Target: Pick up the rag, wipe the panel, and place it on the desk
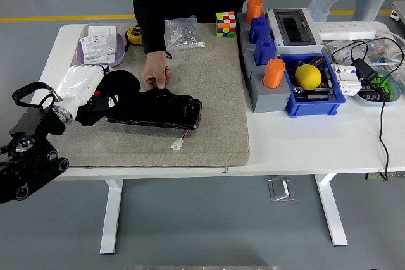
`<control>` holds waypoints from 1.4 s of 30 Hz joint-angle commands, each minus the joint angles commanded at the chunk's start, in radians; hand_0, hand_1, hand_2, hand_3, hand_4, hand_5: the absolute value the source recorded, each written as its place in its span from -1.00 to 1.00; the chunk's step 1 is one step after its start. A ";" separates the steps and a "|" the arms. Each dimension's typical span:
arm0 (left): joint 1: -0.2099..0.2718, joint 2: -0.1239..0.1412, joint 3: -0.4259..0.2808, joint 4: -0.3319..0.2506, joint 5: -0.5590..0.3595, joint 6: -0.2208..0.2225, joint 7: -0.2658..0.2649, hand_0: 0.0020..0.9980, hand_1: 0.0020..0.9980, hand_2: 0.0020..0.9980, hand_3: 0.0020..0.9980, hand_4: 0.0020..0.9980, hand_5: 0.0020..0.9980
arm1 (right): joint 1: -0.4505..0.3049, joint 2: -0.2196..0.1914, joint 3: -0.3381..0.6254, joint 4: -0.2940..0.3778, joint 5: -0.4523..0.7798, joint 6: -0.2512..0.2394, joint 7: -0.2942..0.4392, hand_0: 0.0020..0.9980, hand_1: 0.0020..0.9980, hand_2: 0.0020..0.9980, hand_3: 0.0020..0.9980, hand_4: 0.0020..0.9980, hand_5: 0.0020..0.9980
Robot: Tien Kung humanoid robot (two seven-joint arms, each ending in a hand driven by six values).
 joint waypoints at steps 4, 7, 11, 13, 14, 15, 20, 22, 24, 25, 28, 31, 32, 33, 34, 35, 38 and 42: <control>0.003 0.001 0.001 0.000 -0.001 0.001 -0.001 -0.46 -0.66 0.12 0.09 -0.05 -0.80 | 0.001 0.000 0.001 0.000 0.000 0.000 0.000 0.58 0.31 0.43 0.32 1.00 0.04; 0.005 -0.002 0.005 -0.001 -0.002 0.002 -0.001 -0.46 -0.66 0.13 0.09 -0.05 -0.81 | 0.001 0.000 0.001 0.000 0.000 0.001 -0.001 0.58 0.31 0.43 0.32 1.00 0.04; 0.006 -0.009 0.011 -0.005 -0.004 0.003 -0.001 -0.46 -0.66 0.13 0.09 -0.05 -0.81 | 0.001 0.000 0.001 -0.001 0.001 0.001 -0.001 0.58 0.31 0.43 0.32 1.00 0.04; 0.005 -0.012 0.014 -0.009 -0.003 0.003 -0.001 -0.46 -0.66 0.12 0.09 -0.05 -0.81 | 0.002 0.000 0.001 -0.001 0.001 0.002 -0.001 0.58 0.31 0.43 0.32 1.00 0.04; 0.005 -0.013 0.014 -0.010 -0.003 0.003 0.000 -0.46 -0.66 0.12 0.09 -0.05 -0.81 | 0.002 0.000 0.001 0.000 0.001 0.001 -0.001 0.58 0.31 0.43 0.32 1.00 0.04; 0.001 -0.017 0.018 -0.011 -0.004 0.002 0.000 -0.46 -0.66 0.12 0.09 -0.05 -0.81 | 0.003 0.000 0.001 0.000 0.001 0.002 -0.001 0.58 0.31 0.43 0.32 1.00 0.04; -0.011 -0.033 0.032 -0.023 -0.003 0.003 0.003 -0.47 -0.66 0.12 0.09 -0.05 -0.82 | 0.005 -0.002 -0.001 -0.001 0.002 0.002 -0.001 0.58 0.31 0.43 0.32 1.00 0.04; -0.015 -0.040 0.038 -0.025 -0.004 0.002 0.004 -0.47 -0.66 0.12 0.09 -0.05 -0.82 | 0.005 -0.002 -0.002 -0.001 0.002 0.002 -0.001 0.58 0.31 0.43 0.32 1.00 0.04; -0.021 -0.047 0.046 -0.028 -0.005 0.001 0.007 -0.47 -0.67 0.12 0.09 -0.05 -0.82 | 0.005 -0.002 -0.004 -0.001 0.003 0.003 -0.001 0.58 0.31 0.43 0.32 1.00 0.04; -0.023 -0.050 0.050 -0.028 -0.007 0.001 0.009 -0.47 -0.67 0.12 0.09 -0.05 -0.82 | 0.006 -0.002 -0.005 0.000 0.003 0.003 0.000 0.58 0.31 0.43 0.32 1.00 0.04; -0.033 -0.060 0.065 -0.031 -0.011 0.000 0.012 -0.47 -0.67 0.12 0.09 -0.05 -0.82 | 0.007 -0.004 -0.007 -0.001 0.003 0.003 0.000 0.58 0.31 0.43 0.32 1.00 0.04; -0.040 -0.069 0.078 -0.037 -0.014 0.000 0.014 -0.47 -0.67 0.12 0.09 -0.05 -0.82 | 0.007 -0.005 -0.007 -0.002 0.003 0.004 -0.001 0.58 0.31 0.43 0.32 1.00 0.04; -0.042 -0.072 0.083 -0.038 -0.015 0.000 0.014 -0.47 -0.67 0.12 0.09 -0.05 -0.82 | 0.007 -0.006 -0.007 -0.001 0.003 0.004 -0.001 0.58 0.31 0.43 0.32 1.00 0.04; -0.043 -0.075 0.087 -0.039 -0.017 0.000 0.015 -0.47 -0.67 0.12 0.09 -0.05 -0.82 | 0.007 -0.006 -0.006 -0.001 0.003 0.004 0.000 0.58 0.31 0.43 0.32 1.00 0.04; -0.046 -0.079 0.094 -0.042 -0.019 -0.001 0.016 -0.47 -0.67 0.12 0.09 -0.05 -0.82 | 0.007 -0.006 -0.007 -0.002 0.003 0.004 0.000 0.58 0.31 0.43 0.32 1.00 0.04; -0.049 -0.082 0.101 -0.044 -0.019 -0.001 0.017 -0.47 -0.67 0.12 0.09 -0.05 -0.82 | 0.007 -0.005 -0.008 -0.002 0.003 0.004 0.000 0.58 0.31 0.43 0.32 1.00 0.04; -0.056 -0.093 0.121 -0.056 -0.022 0.000 0.018 -0.47 -0.67 0.12 0.09 -0.05 -0.82 | 0.007 -0.005 -0.009 -0.002 0.003 0.004 0.000 0.58 0.31 0.43 0.32 1.00 0.04; -0.062 -0.107 0.142 -0.076 -0.025 0.000 0.021 -0.47 -0.67 0.12 0.09 -0.05 -0.82 | 0.008 -0.006 -0.011 -0.002 0.003 0.004 0.000 0.58 0.31 0.43 0.32 1.00 0.04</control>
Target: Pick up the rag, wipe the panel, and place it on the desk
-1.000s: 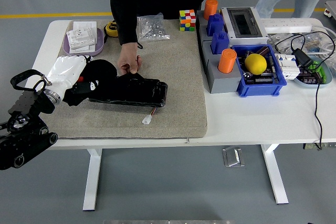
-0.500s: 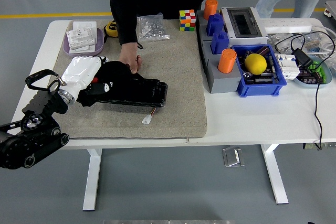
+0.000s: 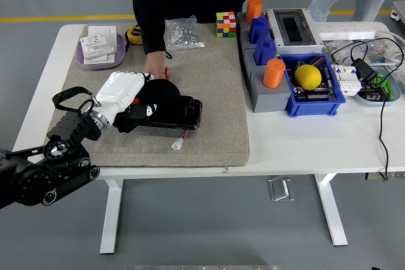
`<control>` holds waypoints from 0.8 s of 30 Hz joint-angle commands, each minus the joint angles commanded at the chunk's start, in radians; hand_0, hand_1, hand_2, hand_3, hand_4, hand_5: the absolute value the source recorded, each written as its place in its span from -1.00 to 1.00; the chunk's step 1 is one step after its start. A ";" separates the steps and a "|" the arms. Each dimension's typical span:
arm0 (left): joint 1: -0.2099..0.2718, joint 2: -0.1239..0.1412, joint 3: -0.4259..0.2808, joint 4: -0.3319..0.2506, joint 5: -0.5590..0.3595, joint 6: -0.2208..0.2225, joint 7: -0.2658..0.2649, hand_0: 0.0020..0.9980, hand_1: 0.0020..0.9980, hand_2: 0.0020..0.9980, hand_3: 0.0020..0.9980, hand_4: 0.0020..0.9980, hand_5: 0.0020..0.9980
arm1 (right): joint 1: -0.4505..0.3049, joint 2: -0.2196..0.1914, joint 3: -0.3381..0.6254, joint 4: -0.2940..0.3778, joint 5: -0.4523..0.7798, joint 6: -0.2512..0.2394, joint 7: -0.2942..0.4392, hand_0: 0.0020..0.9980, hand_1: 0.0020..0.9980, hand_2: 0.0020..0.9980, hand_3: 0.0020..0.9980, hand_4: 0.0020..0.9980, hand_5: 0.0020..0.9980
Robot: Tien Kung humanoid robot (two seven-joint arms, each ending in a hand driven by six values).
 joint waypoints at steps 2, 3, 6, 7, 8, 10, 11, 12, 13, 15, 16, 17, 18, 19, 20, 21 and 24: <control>-0.002 -0.005 0.008 -0.004 -0.002 0.000 0.000 -0.47 -0.67 0.12 0.09 -0.05 -0.82 | 0.000 0.000 0.000 0.000 0.000 0.000 0.000 0.58 0.31 0.43 0.32 1.00 0.04; -0.004 -0.009 0.013 -0.006 -0.002 -0.001 0.003 -0.47 -0.67 0.12 0.09 -0.05 -0.82 | 0.000 0.000 0.000 0.000 0.000 0.000 0.000 0.58 0.31 0.43 0.32 1.00 0.04; -0.009 -0.019 0.024 -0.011 -0.002 -0.001 0.004 -0.47 -0.67 0.12 0.09 -0.05 -0.82 | 0.000 -0.002 -0.002 0.000 0.001 0.000 -0.001 0.58 0.31 0.43 0.32 1.00 0.04; -0.012 -0.022 0.028 -0.014 -0.002 -0.001 0.005 -0.47 -0.67 0.12 0.09 -0.05 -0.82 | 0.000 -0.002 -0.003 0.000 0.002 0.001 -0.001 0.58 0.31 0.43 0.32 1.00 0.04; -0.014 -0.025 0.031 -0.016 -0.001 0.000 0.005 -0.47 -0.67 0.12 0.09 -0.05 -0.82 | 0.000 -0.003 -0.003 0.000 0.002 0.001 -0.001 0.58 0.31 0.43 0.32 1.00 0.04; -0.019 -0.031 0.036 -0.021 0.000 -0.001 0.007 -0.47 -0.67 0.12 0.09 -0.05 -0.82 | 0.000 -0.003 -0.005 -0.001 0.003 0.001 -0.001 0.58 0.31 0.43 0.32 1.00 0.04; -0.023 -0.036 0.042 -0.025 0.001 -0.001 0.008 -0.47 -0.67 0.12 0.09 -0.05 -0.82 | 0.000 -0.003 -0.007 -0.001 0.004 0.001 -0.001 0.58 0.31 0.43 0.32 1.00 0.04; -0.026 -0.038 0.046 -0.027 0.001 -0.001 0.009 -0.48 -0.67 0.13 0.10 -0.05 -0.82 | 0.001 -0.003 -0.007 -0.001 0.004 0.001 -0.001 0.58 0.31 0.43 0.32 1.00 0.04; -0.029 -0.040 0.051 -0.028 0.000 -0.002 0.010 -0.48 -0.67 0.13 0.10 -0.05 -0.82 | 0.001 -0.003 -0.008 -0.001 0.005 0.001 -0.001 0.58 0.31 0.43 0.32 1.00 0.04; -0.038 -0.048 0.068 -0.033 -0.001 -0.002 0.013 -0.48 -0.67 0.13 0.10 -0.05 -0.82 | 0.001 -0.003 -0.010 -0.001 0.005 0.001 -0.001 0.58 0.31 0.43 0.32 1.00 0.04; -0.041 -0.052 0.074 -0.035 -0.001 -0.002 0.014 -0.48 -0.67 0.13 0.10 -0.05 -0.82 | 0.001 -0.003 -0.011 -0.001 0.006 0.001 -0.001 0.58 0.31 0.43 0.32 1.00 0.04; -0.043 -0.054 0.079 -0.037 -0.002 -0.002 0.015 -0.48 -0.67 0.13 0.10 -0.05 -0.82 | 0.002 -0.003 -0.012 -0.001 0.006 0.001 -0.001 0.58 0.31 0.43 0.32 1.00 0.04; -0.047 -0.059 0.088 -0.040 -0.002 -0.002 0.016 -0.48 -0.67 0.13 0.10 -0.05 -0.82 | 0.002 -0.003 -0.013 -0.001 0.006 0.001 -0.001 0.58 0.31 0.43 0.32 1.00 0.04; -0.048 -0.062 0.092 -0.043 -0.002 -0.002 0.017 -0.48 -0.67 0.13 0.10 -0.05 -0.82 | 0.002 -0.003 -0.014 -0.001 0.006 0.001 -0.001 0.58 0.31 0.43 0.32 1.00 0.04; -0.049 -0.064 0.095 -0.045 -0.002 -0.003 0.017 -0.48 -0.67 0.13 0.10 -0.05 -0.82 | 0.002 -0.003 -0.014 -0.001 0.006 0.001 -0.001 0.58 0.31 0.43 0.32 1.00 0.04; -0.050 -0.067 0.099 -0.047 -0.002 -0.003 0.018 -0.48 -0.67 0.13 0.10 -0.05 -0.82 | 0.002 -0.003 -0.015 -0.001 0.006 0.001 -0.001 0.58 0.31 0.43 0.32 1.00 0.04; -0.051 -0.073 0.104 -0.051 -0.003 -0.002 0.019 -0.48 -0.67 0.13 0.10 -0.05 -0.82 | 0.002 -0.003 -0.016 -0.001 0.007 0.001 -0.001 0.58 0.31 0.43 0.32 1.00 0.05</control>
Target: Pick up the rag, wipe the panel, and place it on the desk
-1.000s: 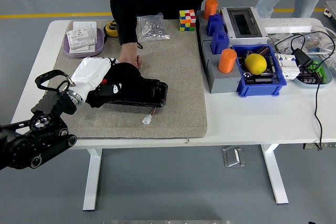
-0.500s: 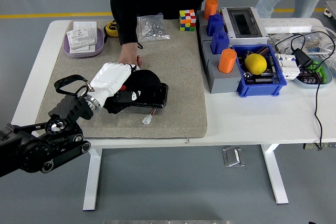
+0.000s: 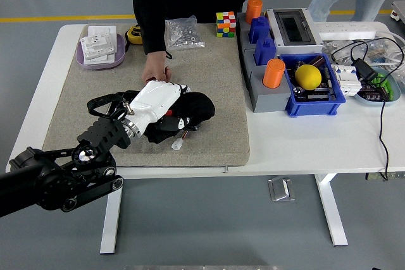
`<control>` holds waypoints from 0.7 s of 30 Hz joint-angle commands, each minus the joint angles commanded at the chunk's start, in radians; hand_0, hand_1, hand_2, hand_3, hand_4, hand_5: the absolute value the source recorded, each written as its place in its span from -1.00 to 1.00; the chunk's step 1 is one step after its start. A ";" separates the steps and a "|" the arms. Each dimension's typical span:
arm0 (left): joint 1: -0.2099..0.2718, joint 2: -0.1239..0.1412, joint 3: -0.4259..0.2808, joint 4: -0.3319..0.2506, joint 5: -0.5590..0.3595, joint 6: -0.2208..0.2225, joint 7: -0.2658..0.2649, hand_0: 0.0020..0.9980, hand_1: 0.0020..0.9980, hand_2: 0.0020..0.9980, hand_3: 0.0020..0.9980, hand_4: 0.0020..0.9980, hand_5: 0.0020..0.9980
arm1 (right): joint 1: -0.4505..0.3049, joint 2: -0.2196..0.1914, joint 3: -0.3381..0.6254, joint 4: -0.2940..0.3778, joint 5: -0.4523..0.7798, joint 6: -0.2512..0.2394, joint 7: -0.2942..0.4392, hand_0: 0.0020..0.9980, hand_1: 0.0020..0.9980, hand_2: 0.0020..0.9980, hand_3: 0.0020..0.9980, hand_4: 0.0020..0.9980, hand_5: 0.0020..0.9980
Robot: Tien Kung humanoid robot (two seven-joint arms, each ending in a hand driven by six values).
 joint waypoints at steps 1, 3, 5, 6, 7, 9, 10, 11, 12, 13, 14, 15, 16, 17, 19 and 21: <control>0.000 0.000 0.000 -0.001 0.000 0.000 0.000 -0.48 -0.67 0.13 0.10 -0.05 -0.82 | 0.000 0.000 -0.001 0.000 0.000 0.000 0.000 0.58 0.31 0.43 0.32 1.00 0.05; 0.000 0.000 -0.001 -0.001 -0.001 0.000 0.000 -0.48 -0.67 0.13 0.10 -0.05 -0.82 | 0.000 0.000 -0.001 0.000 0.001 0.000 -0.001 0.58 0.31 0.43 0.32 1.00 0.05; 0.000 0.002 -0.004 0.001 -0.002 0.000 0.000 -0.48 -0.67 0.13 0.10 -0.05 -0.82 | 0.000 0.000 -0.001 0.000 0.001 0.000 -0.001 0.58 0.31 0.43 0.32 1.00 0.05; 0.000 0.003 -0.007 0.002 -0.002 0.000 0.000 -0.48 -0.67 0.13 0.10 -0.05 -0.82 | 0.000 0.000 0.000 0.000 0.001 0.000 -0.001 0.58 0.31 0.43 0.32 1.00 0.04; 0.000 0.004 -0.009 0.003 -0.001 0.000 0.000 -0.48 -0.67 0.13 0.10 -0.05 -0.82 | 0.000 0.001 0.000 0.000 0.001 -0.001 -0.001 0.58 0.31 0.43 0.32 1.00 0.04; 0.001 0.007 -0.013 0.005 -0.002 0.001 -0.001 -0.48 -0.67 0.13 0.10 -0.05 -0.82 | 0.000 0.001 0.001 0.000 0.001 -0.001 -0.001 0.58 0.31 0.43 0.32 1.00 0.04; 0.001 0.008 -0.016 0.008 -0.003 0.001 -0.001 -0.48 -0.67 0.13 0.10 -0.05 -0.82 | -0.001 0.002 0.001 0.000 0.002 -0.001 0.000 0.58 0.31 0.43 0.32 1.00 0.04; 0.002 0.008 -0.018 0.011 -0.004 0.001 -0.001 -0.48 -0.67 0.13 0.10 -0.05 -0.82 | -0.001 0.002 0.001 0.000 0.002 -0.001 -0.001 0.58 0.31 0.43 0.32 1.00 0.04; 0.002 0.009 -0.019 0.013 -0.004 0.001 -0.001 -0.48 -0.67 0.13 0.10 -0.05 -0.82 | -0.001 0.003 0.000 0.000 0.002 -0.001 -0.001 0.58 0.31 0.43 0.32 1.00 0.05; 0.003 0.011 -0.020 0.016 -0.005 0.001 -0.002 -0.48 -0.67 0.13 0.10 -0.05 -0.82 | 0.000 0.003 0.001 0.000 0.001 -0.002 0.000 0.58 0.31 0.43 0.32 1.00 0.05; 0.003 0.012 -0.021 0.018 -0.006 0.001 -0.002 -0.48 -0.67 0.13 0.10 -0.05 -0.82 | 0.000 0.003 0.002 0.001 0.001 -0.002 0.000 0.58 0.31 0.43 0.32 1.00 0.05; 0.003 0.013 -0.022 0.021 -0.006 0.000 -0.002 -0.48 -0.67 0.13 0.10 -0.05 -0.82 | 0.000 0.003 0.002 0.001 0.001 -0.002 0.000 0.58 0.31 0.43 0.32 1.00 0.05; 0.004 0.014 -0.024 0.025 -0.009 0.001 -0.003 -0.48 -0.67 0.13 0.10 -0.05 -0.82 | -0.001 0.003 0.002 0.001 0.001 -0.002 0.000 0.58 0.31 0.43 0.32 1.00 0.05; 0.006 0.015 -0.026 0.030 -0.009 0.001 -0.004 -0.48 -0.67 0.13 0.10 -0.05 -0.82 | -0.001 0.003 0.003 0.001 0.001 -0.002 0.000 0.58 0.31 0.43 0.32 1.00 0.05; 0.009 0.017 -0.031 0.037 -0.009 0.001 -0.005 -0.48 -0.67 0.13 0.10 -0.05 -0.82 | -0.002 0.004 0.002 0.000 0.002 -0.002 0.000 0.58 0.31 0.43 0.32 1.00 0.05; 0.014 0.022 -0.039 0.043 -0.008 0.002 -0.007 -0.48 -0.67 0.13 0.10 -0.05 -0.82 | -0.003 0.004 0.004 0.000 0.002 -0.002 0.000 0.58 0.31 0.43 0.32 1.00 0.05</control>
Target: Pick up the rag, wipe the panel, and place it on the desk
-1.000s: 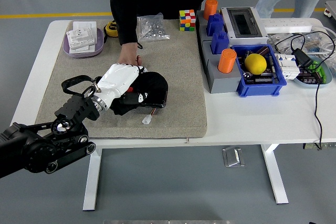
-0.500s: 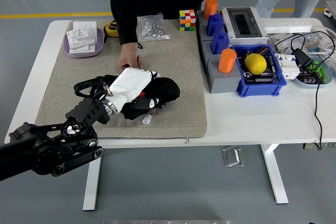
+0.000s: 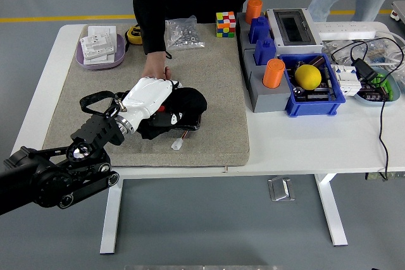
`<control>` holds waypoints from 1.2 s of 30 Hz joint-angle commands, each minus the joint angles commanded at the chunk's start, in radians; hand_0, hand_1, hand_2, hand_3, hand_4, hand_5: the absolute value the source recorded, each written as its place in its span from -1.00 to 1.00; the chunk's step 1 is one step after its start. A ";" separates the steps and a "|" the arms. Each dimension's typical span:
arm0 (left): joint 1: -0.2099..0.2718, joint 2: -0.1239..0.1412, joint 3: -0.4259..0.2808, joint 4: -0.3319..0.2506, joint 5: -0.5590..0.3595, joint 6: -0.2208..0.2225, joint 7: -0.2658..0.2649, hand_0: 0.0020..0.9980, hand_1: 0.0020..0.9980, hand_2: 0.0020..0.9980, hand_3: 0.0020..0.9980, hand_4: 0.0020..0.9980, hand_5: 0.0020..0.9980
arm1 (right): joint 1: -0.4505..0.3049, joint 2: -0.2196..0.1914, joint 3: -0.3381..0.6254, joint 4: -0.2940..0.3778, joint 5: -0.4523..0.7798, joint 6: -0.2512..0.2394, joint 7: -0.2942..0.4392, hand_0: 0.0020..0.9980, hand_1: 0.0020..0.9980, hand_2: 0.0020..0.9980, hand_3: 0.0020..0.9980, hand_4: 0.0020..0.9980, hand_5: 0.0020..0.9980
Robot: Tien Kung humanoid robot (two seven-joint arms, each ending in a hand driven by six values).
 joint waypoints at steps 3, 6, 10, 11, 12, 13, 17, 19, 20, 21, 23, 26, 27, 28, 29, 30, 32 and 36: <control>0.006 0.006 -0.019 0.009 0.002 0.001 -0.002 -0.48 -0.67 0.13 0.09 -0.05 -0.81 | -0.001 0.001 0.000 0.000 0.000 0.000 0.000 0.58 0.31 0.43 0.32 1.00 0.05; 0.010 0.014 -0.033 0.019 0.001 0.001 -0.003 -0.48 -0.67 0.13 0.09 -0.05 -0.81 | -0.001 0.001 0.002 -0.001 -0.001 0.000 0.000 0.58 0.31 0.43 0.32 1.00 0.05; 0.015 0.027 -0.050 0.027 0.003 0.000 -0.004 -0.48 -0.67 0.13 0.10 -0.05 -0.81 | -0.001 0.002 0.005 -0.001 -0.002 0.000 -0.001 0.58 0.31 0.43 0.32 1.00 0.04; 0.018 0.029 -0.057 0.030 0.003 0.000 -0.005 -0.48 -0.67 0.13 0.10 -0.05 -0.81 | -0.001 0.002 0.006 0.000 -0.002 0.000 -0.001 0.58 0.31 0.43 0.32 1.00 0.04; 0.020 0.032 -0.061 0.031 0.004 0.000 -0.005 -0.48 -0.67 0.13 0.10 -0.05 -0.81 | -0.001 0.002 0.006 0.000 -0.003 0.000 -0.001 0.58 0.31 0.43 0.32 1.00 0.04; 0.021 0.034 -0.064 0.032 0.004 0.000 -0.005 -0.48 -0.67 0.13 0.10 -0.05 -0.81 | -0.001 0.003 0.006 -0.001 -0.003 -0.001 -0.001 0.58 0.31 0.43 0.32 1.00 0.04; 0.032 0.051 -0.078 0.039 0.008 0.000 -0.008 -0.48 -0.67 0.12 0.09 -0.05 -0.81 | -0.002 0.003 0.009 0.000 -0.003 0.000 -0.001 0.58 0.31 0.43 0.32 1.00 0.05; 0.037 0.059 -0.086 0.046 0.007 0.000 -0.008 -0.48 -0.67 0.12 0.09 -0.05 -0.81 | -0.003 0.004 0.010 -0.001 -0.003 0.000 -0.001 0.58 0.31 0.43 0.32 1.00 0.05; 0.040 0.063 -0.091 0.047 0.003 -0.001 -0.007 -0.48 -0.67 0.12 0.09 -0.05 -0.81 | -0.004 0.004 0.010 0.000 -0.004 0.000 -0.001 0.58 0.31 0.43 0.32 1.00 0.05; 0.042 0.067 -0.095 0.046 0.001 -0.001 -0.008 -0.48 -0.67 0.12 0.09 -0.05 -0.81 | -0.004 0.004 0.012 0.000 -0.004 0.000 -0.001 0.58 0.31 0.43 0.32 1.00 0.05; 0.049 0.075 -0.105 0.047 0.001 -0.001 -0.009 -0.48 -0.67 0.12 0.09 -0.05 -0.81 | -0.006 0.004 0.013 -0.001 -0.005 0.000 -0.002 0.58 0.31 0.43 0.32 1.00 0.05; 0.059 0.088 -0.118 0.050 0.005 -0.001 -0.009 -0.48 -0.67 0.12 0.09 -0.05 -0.81 | -0.007 0.006 0.016 0.000 -0.009 0.000 -0.002 0.58 0.31 0.43 0.32 1.00 0.05; 0.061 0.092 -0.121 0.051 0.007 -0.001 -0.009 -0.48 -0.67 0.12 0.09 -0.05 -0.81 | -0.007 0.006 0.017 0.000 -0.009 0.001 -0.002 0.58 0.31 0.43 0.32 1.00 0.05; 0.063 0.094 -0.122 0.051 0.007 -0.001 -0.010 -0.48 -0.67 0.12 0.09 -0.05 -0.81 | -0.007 0.007 0.017 -0.001 -0.008 0.001 -0.002 0.58 0.31 0.43 0.32 1.00 0.05; 0.066 0.099 -0.127 0.053 0.011 -0.001 -0.009 -0.48 -0.67 0.12 0.09 -0.05 -0.81 | -0.008 0.007 0.018 0.000 -0.010 0.001 -0.003 0.58 0.31 0.43 0.32 1.00 0.05; 0.068 0.102 -0.130 0.055 0.011 -0.001 -0.009 -0.48 -0.67 0.12 0.09 -0.05 -0.81 | -0.008 0.007 0.018 0.000 -0.011 0.002 -0.003 0.58 0.31 0.43 0.32 1.00 0.05; 0.070 0.106 -0.137 0.057 0.014 -0.001 -0.010 -0.48 -0.67 0.12 0.09 -0.05 -0.81 | -0.009 0.007 0.019 0.000 -0.011 0.002 -0.003 0.58 0.31 0.43 0.32 1.00 0.05; 0.075 0.115 -0.153 0.058 0.019 -0.001 -0.010 -0.48 -0.67 0.12 0.09 -0.05 -0.81 | -0.008 0.007 0.021 0.000 -0.012 0.003 -0.005 0.58 0.31 0.43 0.32 1.00 0.05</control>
